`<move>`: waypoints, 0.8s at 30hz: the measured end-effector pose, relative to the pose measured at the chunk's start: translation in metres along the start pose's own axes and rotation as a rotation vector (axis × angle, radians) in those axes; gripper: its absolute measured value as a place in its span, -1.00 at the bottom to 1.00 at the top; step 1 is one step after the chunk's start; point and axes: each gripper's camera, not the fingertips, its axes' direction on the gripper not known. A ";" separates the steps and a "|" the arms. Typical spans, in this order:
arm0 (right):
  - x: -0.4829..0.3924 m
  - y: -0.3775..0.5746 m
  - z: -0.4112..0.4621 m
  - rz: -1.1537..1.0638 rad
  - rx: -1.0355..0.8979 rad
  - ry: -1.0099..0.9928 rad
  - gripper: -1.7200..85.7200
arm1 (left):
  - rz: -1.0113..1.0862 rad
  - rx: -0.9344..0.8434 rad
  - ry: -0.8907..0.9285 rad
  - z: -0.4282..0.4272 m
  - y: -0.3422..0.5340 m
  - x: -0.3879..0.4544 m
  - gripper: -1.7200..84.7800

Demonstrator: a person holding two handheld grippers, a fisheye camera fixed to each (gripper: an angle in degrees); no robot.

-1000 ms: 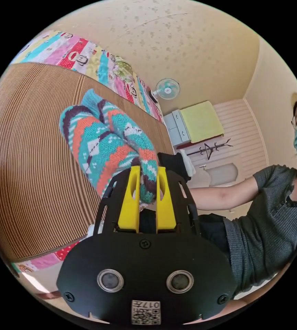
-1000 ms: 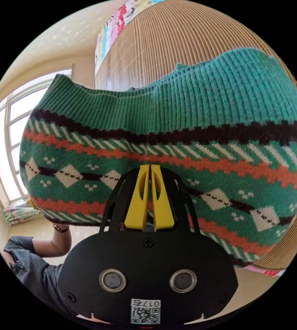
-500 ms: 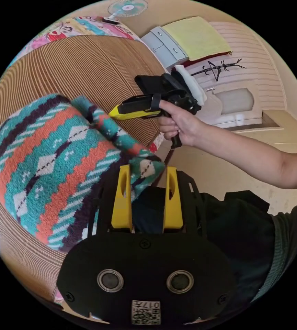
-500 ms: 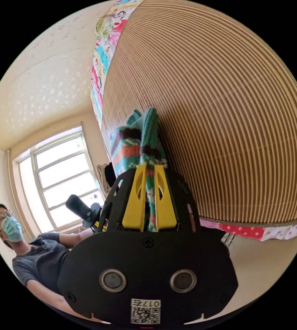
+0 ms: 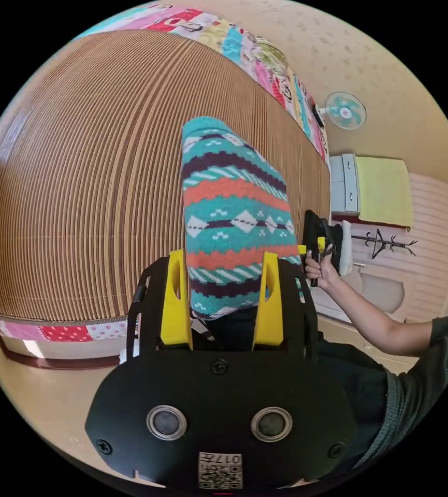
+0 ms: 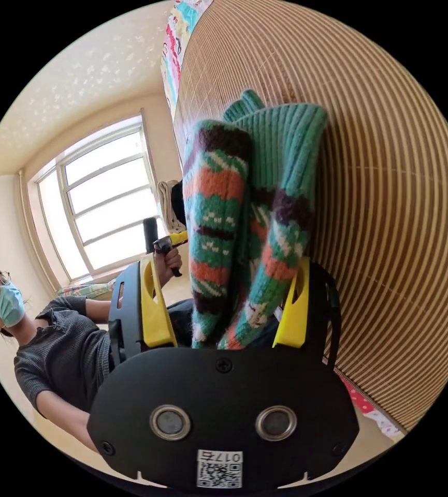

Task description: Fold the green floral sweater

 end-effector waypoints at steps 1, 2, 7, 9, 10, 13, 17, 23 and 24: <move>-0.002 -0.007 0.009 0.010 -0.037 0.023 -0.23 | -0.010 -0.026 0.050 0.010 -0.005 -0.009 -0.49; -0.004 -0.014 0.020 0.016 -0.094 0.059 -0.26 | -0.033 -0.088 0.126 0.032 -0.016 -0.024 -0.48; -0.029 -0.027 0.063 0.009 -0.178 0.292 -0.49 | -0.054 -0.169 0.187 0.064 -0.041 -0.040 -0.48; -0.041 -0.031 0.082 -0.006 -0.177 0.287 -0.54 | 0.003 -0.169 0.102 0.059 -0.045 -0.035 -0.51; -0.047 -0.035 0.097 -0.009 -0.170 0.270 -0.55 | 0.003 -0.162 0.076 0.054 -0.045 -0.036 -0.52; -0.066 -0.053 0.153 -0.022 -0.173 0.218 -0.57 | -0.012 -0.083 -0.020 0.012 -0.038 -0.058 -0.53; -0.107 -0.093 0.257 -0.076 -0.220 0.200 -0.58 | -0.098 0.034 -0.181 -0.067 -0.013 -0.113 -0.55; -0.168 -0.161 0.404 -0.086 -0.275 0.180 -0.59 | -0.154 0.270 -0.510 -0.166 0.062 -0.141 -0.65; -0.173 -0.167 0.418 -0.084 -0.284 0.185 -0.59 | -0.148 0.329 -0.532 -0.177 0.082 -0.139 -0.65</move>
